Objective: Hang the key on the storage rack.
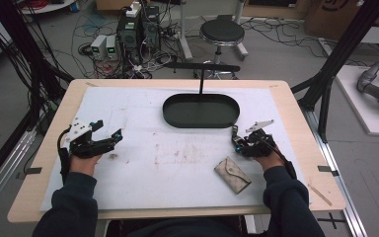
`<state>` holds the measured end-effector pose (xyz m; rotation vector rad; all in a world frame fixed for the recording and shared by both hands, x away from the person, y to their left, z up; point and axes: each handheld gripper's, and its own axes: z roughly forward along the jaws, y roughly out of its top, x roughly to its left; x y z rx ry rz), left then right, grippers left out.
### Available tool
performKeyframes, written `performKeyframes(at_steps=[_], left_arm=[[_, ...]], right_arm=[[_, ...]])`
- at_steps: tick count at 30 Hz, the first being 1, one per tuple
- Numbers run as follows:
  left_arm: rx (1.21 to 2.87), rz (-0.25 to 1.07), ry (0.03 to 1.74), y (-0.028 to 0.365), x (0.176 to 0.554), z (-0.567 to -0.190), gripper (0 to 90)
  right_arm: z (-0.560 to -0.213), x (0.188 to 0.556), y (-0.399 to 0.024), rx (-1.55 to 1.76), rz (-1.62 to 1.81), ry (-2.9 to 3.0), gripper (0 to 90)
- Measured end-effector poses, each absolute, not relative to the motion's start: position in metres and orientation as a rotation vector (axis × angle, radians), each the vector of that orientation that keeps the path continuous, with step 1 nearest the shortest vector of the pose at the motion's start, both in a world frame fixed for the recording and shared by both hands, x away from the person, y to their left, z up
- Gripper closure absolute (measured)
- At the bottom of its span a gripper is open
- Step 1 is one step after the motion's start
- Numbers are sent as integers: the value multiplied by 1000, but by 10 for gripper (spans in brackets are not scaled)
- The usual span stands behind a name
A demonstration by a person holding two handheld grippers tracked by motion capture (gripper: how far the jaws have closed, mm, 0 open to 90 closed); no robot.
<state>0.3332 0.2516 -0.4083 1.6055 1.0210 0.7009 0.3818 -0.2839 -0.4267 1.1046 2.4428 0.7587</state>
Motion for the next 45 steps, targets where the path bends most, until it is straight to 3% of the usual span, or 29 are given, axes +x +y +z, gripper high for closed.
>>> performKeyframes(at_steps=[4, 6, 13, 17, 21, 33, 36, 45], left_arm=[[1611, 699, 1020, 251, 334, -409, 194], [1610, 698, 1020, 251, 334, -409, 195], [1610, 695, 1025, 252, 334, -409, 196], [1615, 689, 1029, 251, 334, -410, 198], [1613, 691, 1033, 251, 334, -410, 201], [1622, 690, 1036, 250, 335, -411, 206], [1621, 689, 1036, 250, 335, -411, 206], [1614, 688, 1046, 252, 335, -411, 208]], right_arm=[[-426, 383, -290, 1142, 796, 2413, 408], [-428, 385, -287, 1147, 831, 2381, 313], [-442, 395, -280, 1194, 841, 2416, 239], [-442, 396, -280, 1180, 843, 2430, 282], [-438, 394, -281, 1165, 850, 2443, 492], [-440, 397, -283, 1121, 875, 2471, 452], [-438, 397, -282, 1150, 861, 2470, 495], [-426, 390, -276, 1139, 819, 2447, 500]])
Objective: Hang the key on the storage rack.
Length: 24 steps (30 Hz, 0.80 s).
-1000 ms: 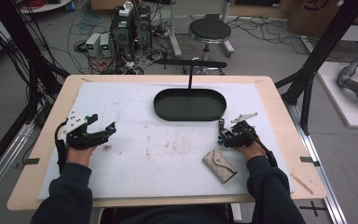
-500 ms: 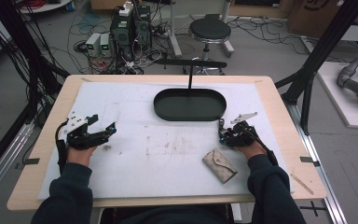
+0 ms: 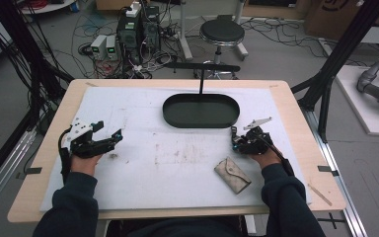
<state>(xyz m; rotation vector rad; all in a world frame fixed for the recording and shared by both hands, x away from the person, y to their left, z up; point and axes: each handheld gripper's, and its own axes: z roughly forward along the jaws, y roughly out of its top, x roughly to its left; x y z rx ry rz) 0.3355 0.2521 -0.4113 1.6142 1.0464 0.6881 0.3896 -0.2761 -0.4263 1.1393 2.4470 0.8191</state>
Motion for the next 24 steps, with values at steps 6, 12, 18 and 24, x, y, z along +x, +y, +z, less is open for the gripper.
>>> performKeyframes(at_steps=[6, 12, 18, 24], left_arm=[[1618, 689, 1045, 252, 336, -411, 209], [1614, 689, 1049, 252, 336, -412, 210], [1611, 686, 1050, 252, 336, -412, 211], [1613, 686, 1048, 252, 336, -412, 212]], right_arm=[[-402, 380, -278, 1066, 893, 2339, 500], [-380, 379, -276, 1035, 973, 2275, 500], [-356, 394, -272, 1006, 1019, 2221, 499], [-331, 411, -269, 995, 1057, 2186, 499]])
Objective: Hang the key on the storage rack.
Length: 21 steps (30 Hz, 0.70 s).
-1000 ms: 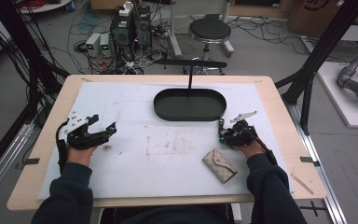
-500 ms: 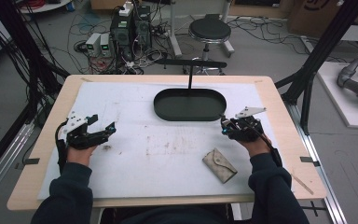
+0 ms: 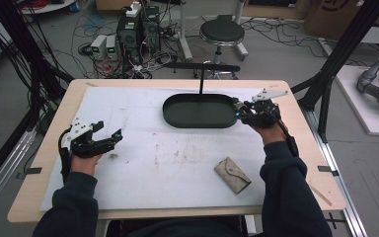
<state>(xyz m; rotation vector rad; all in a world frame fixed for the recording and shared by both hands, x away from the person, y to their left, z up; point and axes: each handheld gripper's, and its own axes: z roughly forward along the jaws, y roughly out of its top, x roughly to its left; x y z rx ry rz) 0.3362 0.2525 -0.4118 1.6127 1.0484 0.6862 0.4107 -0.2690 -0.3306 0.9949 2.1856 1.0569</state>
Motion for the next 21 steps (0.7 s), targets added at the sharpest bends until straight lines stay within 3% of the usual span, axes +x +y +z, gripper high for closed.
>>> performKeyframes(at_steps=[10, 21], left_arm=[[1605, 689, 1050, 253, 336, -411, 212], [1605, 691, 1047, 253, 335, -411, 213]], right_arm=[[-289, 439, -260, 971, 1042, 2134, 499], [-278, 458, -255, 983, 1015, 2101, 499]])
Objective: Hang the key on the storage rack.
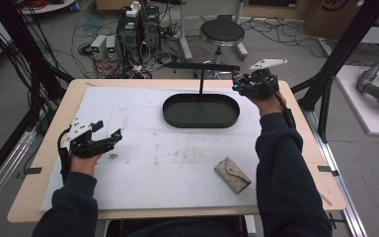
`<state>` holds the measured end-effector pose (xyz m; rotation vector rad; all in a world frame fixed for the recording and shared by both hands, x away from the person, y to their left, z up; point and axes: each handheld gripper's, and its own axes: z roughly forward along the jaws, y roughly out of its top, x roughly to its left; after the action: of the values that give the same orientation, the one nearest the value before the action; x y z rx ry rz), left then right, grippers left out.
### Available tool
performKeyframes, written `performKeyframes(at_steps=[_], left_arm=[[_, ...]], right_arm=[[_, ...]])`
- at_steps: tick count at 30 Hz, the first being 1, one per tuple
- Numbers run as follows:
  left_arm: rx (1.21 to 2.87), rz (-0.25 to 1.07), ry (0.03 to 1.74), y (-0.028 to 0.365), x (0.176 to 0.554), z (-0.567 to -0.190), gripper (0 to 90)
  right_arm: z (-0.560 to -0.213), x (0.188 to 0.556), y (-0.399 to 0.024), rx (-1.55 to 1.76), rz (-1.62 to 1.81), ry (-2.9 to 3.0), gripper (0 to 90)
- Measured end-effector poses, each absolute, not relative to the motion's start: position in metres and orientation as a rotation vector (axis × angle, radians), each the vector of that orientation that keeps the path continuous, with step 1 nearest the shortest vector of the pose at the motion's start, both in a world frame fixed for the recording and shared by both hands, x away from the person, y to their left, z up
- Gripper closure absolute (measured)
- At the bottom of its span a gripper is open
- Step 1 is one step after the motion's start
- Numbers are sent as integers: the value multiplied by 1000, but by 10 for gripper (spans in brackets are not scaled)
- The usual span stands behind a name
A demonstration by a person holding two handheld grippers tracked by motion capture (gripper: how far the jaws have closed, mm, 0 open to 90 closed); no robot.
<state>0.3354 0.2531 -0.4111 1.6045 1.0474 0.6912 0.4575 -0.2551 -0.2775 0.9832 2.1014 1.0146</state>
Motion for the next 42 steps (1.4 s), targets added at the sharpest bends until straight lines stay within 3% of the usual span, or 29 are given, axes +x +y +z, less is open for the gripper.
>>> performKeyframes(at_steps=[9, 21, 30, 42], left_arm=[[1611, 691, 1044, 253, 335, -411, 213], [1613, 692, 1044, 253, 335, -411, 214], [1611, 693, 1050, 256, 334, -412, 214], [1611, 691, 1050, 255, 333, -412, 215]], right_arm=[[-284, 471, -262, 1055, 996, 2063, 498], [-323, 498, -261, 1192, 777, 2090, 497], [-347, 512, -249, 1270, 888, 2103, 495], [-353, 507, -255, 1263, 999, 2066, 467]])
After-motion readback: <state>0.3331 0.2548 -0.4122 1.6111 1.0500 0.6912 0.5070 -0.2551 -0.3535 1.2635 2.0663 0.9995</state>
